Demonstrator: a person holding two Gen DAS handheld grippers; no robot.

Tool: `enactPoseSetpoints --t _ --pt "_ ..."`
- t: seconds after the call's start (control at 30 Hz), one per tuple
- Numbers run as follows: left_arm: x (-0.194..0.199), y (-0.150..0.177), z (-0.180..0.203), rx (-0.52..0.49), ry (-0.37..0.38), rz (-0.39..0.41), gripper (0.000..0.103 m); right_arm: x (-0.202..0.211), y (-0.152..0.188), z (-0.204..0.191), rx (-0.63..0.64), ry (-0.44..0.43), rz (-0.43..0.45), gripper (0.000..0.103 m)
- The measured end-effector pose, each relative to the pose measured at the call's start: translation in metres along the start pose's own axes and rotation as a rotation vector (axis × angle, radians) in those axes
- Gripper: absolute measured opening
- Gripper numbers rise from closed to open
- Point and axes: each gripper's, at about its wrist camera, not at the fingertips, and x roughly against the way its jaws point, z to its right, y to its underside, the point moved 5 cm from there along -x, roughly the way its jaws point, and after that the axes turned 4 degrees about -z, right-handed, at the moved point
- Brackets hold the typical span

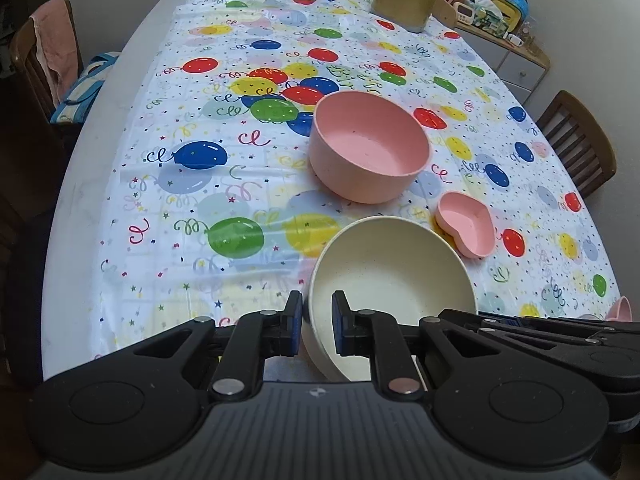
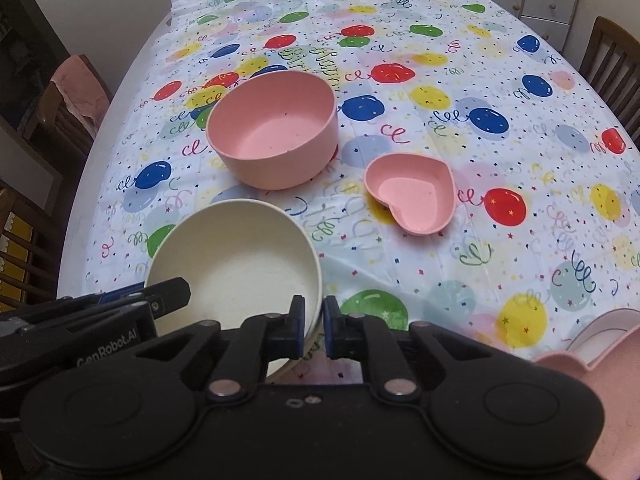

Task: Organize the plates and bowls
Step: 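Lift the cream bowl and set it down beside the plate stack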

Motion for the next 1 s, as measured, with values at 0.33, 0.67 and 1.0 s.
enactPoseSetpoints --t 0.33,0.67,1.0 --pt "0.032 0.034 0.017 -0.072 0.03 -0.033 0.015 0.034 0.027 0.007 0.038 -0.016 -0.037 0.009" --pt "0.049 0.072 0.031 -0.119 0.059 -0.09 0.015 0.055 0.07 0.019 0.073 -0.029 -0.099 0.009" --pt "0.052 0.109 0.044 -0.152 0.09 -0.159 0.015 0.067 0.101 0.033 0.076 -0.032 -0.139 0.009"
